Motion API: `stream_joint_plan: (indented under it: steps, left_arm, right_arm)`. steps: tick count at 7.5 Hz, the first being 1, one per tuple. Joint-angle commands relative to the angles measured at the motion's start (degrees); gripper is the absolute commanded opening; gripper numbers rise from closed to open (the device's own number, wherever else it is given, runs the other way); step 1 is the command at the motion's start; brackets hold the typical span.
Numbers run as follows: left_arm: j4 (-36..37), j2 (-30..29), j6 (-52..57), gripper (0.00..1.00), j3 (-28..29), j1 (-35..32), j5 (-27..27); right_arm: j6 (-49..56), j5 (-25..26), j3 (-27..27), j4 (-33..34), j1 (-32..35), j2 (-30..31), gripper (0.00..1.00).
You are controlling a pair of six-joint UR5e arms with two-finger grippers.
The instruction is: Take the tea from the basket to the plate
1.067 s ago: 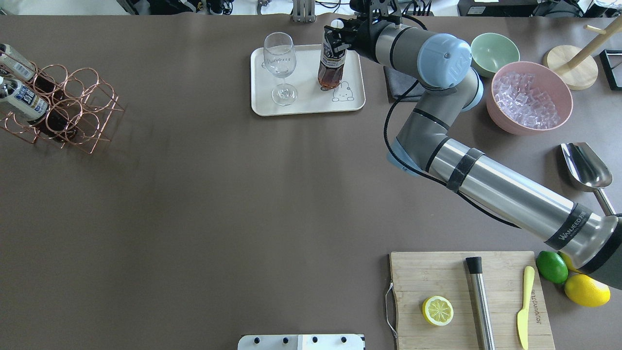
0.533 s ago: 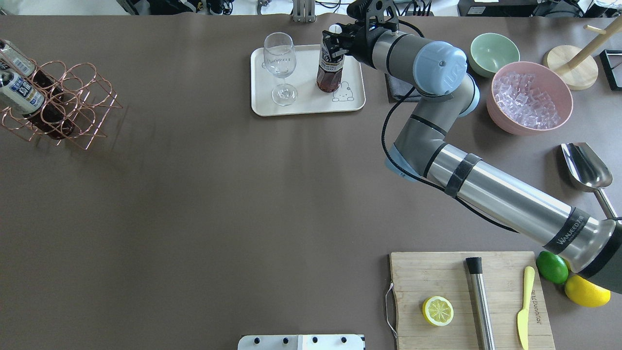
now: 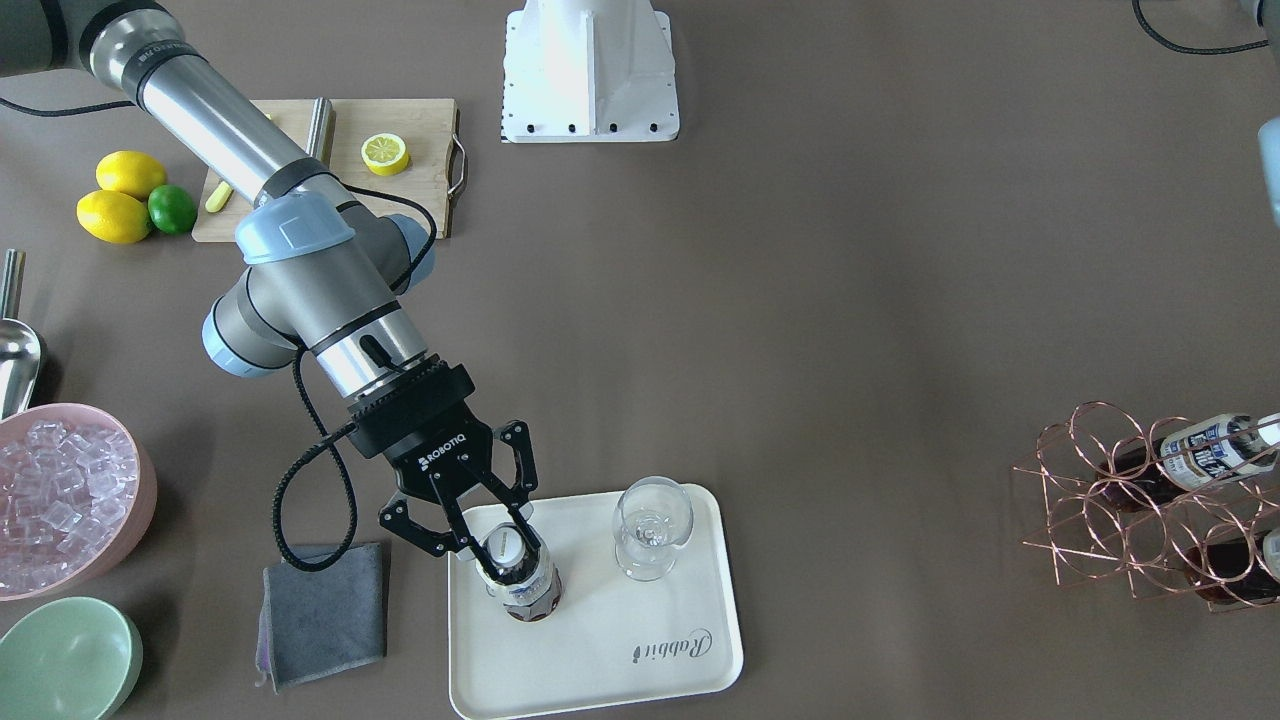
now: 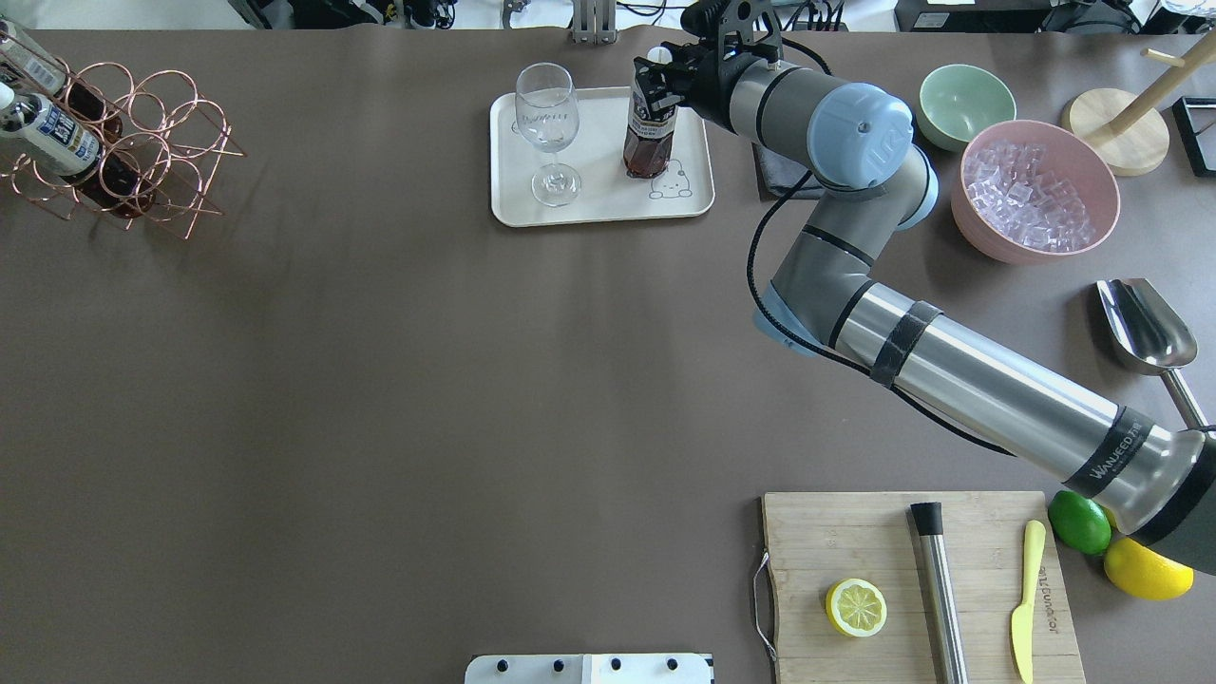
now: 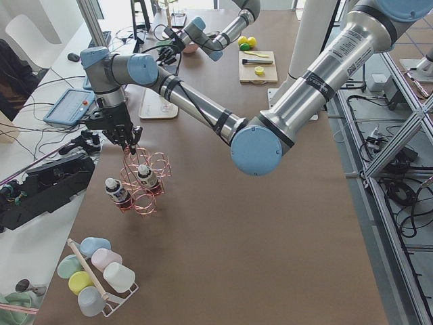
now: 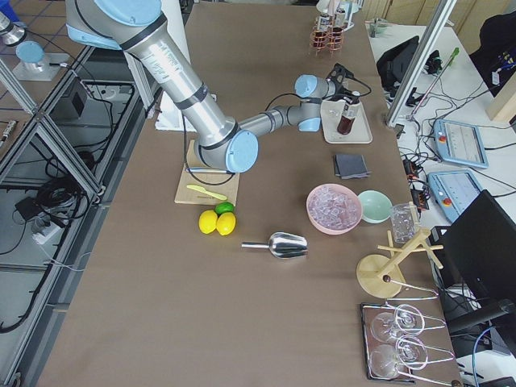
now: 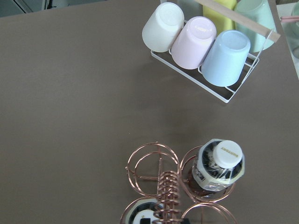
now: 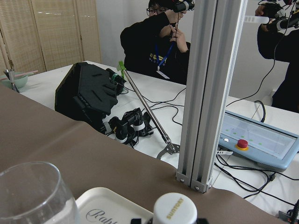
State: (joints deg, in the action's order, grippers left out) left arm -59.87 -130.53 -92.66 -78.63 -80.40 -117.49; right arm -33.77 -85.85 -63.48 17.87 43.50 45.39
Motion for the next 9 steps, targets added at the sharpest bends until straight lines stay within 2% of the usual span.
stream_joint_plan:
  steps: [1, 3, 4, 5, 7, 8, 9]
  left_arm:
    - [-4.82, -0.34, -4.37, 0.0, 4.19, 0.86, 2.79]
    - [-4.73, -0.43, -4.55, 0.0, 4.01, 0.86, 2.79]
    - [-4.65, -0.51, -5.68, 0.29, 3.66, 0.86, 2.79]
    - [-4.38, 0.18, -5.87, 0.97, 1.48, 0.86, 2.88]
    - [-3.77, 0.28, -5.26, 0.98, 1.11, 0.86, 2.88]
    - [-2.72, 1.15, -4.91, 0.98, -1.24, 0.77, 2.79]
    - [1.12, 4.03, -3.95, 0.98, -8.49, 0.34, 2.53]
  right_arm:
    - [0.02, 0.51, -0.06, -0.03, -0.26, 0.22, 1.0]
    - [0.28, 0.86, -0.5, -0.03, -0.35, 1.01, 1.0]
    - [0.54, 0.86, -0.76, -0.03, -0.35, 1.53, 1.0]
    - [1.59, 1.65, -1.72, -0.21, -0.17, 2.5, 1.0]
    - [1.43, 0.52, -6.89, -0.03, 0.0, 6.78, 1.0]
    - [1.34, -3.14, -10.57, 0.32, 0.09, 11.25, 1.0]
    - [1.43, -8.92, -11.3, 0.49, 0.96, 14.08, 1.0]
